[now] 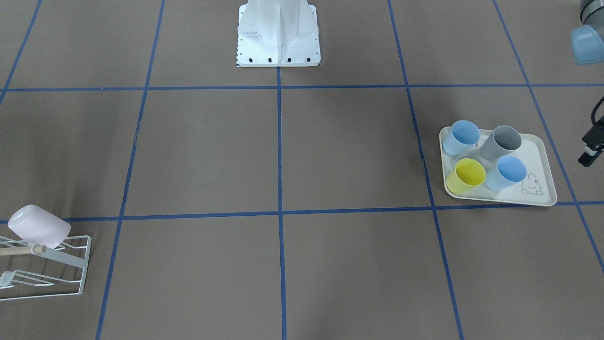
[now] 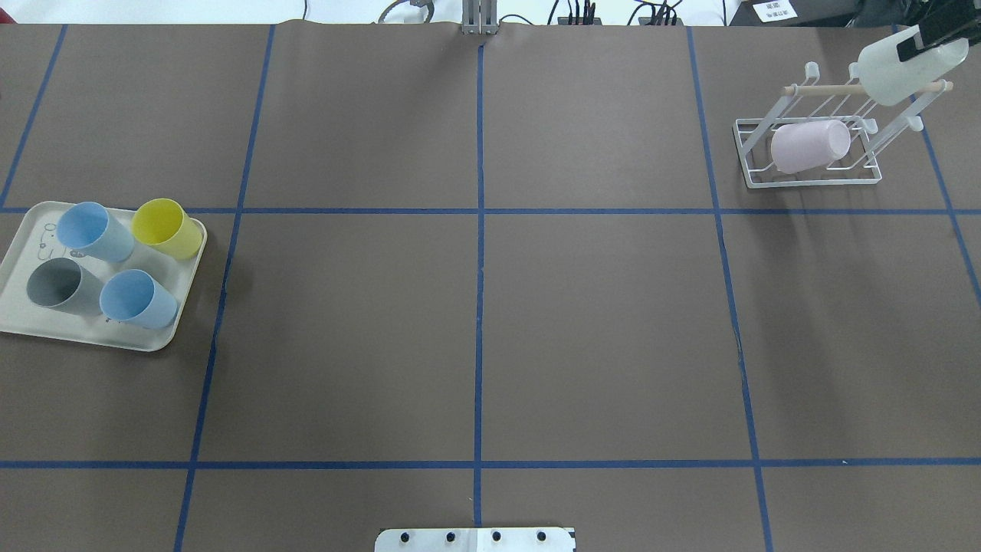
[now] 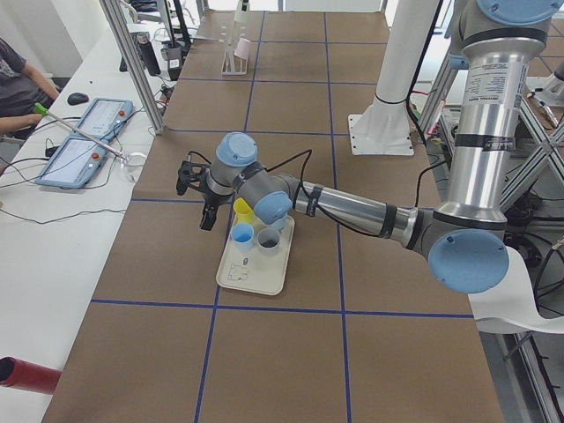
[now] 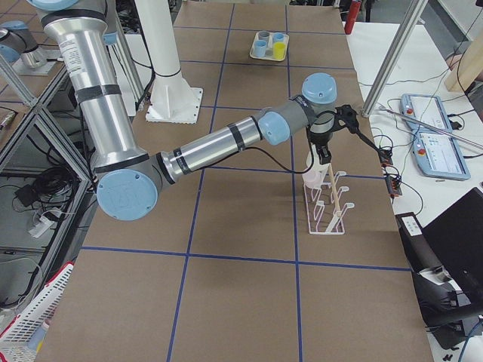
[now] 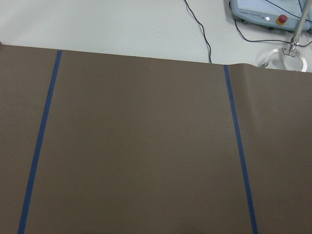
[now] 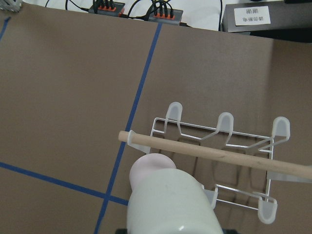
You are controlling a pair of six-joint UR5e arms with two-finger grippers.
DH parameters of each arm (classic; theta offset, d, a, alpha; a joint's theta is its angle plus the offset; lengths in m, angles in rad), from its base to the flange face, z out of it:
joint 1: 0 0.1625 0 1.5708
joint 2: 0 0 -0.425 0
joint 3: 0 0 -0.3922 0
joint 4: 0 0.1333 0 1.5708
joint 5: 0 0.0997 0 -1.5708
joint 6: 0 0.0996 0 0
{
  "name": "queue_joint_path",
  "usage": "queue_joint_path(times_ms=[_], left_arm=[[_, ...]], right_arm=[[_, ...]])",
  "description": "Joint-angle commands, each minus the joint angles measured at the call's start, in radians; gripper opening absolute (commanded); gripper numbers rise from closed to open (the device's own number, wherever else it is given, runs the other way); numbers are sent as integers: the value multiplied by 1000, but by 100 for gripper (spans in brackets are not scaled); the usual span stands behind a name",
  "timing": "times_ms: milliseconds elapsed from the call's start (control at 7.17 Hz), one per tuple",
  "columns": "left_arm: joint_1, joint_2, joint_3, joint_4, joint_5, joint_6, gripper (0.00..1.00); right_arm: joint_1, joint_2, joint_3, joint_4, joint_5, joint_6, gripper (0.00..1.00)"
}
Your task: Transfer IKEA cup to right arm and place on rack
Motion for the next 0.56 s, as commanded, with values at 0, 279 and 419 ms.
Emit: queue_joint_path(times_ms=[0, 279, 419], left_arm=[[-1, 20, -17, 7, 1, 10, 100], [1, 40, -34, 7, 5, 9, 100], [2, 38, -34, 7, 15, 4, 100]], right_arm=[[-6, 3, -66, -5, 1, -57, 17], [-24, 9, -98, -3, -19, -60, 17], [-24, 47, -150, -3, -21, -86, 17]])
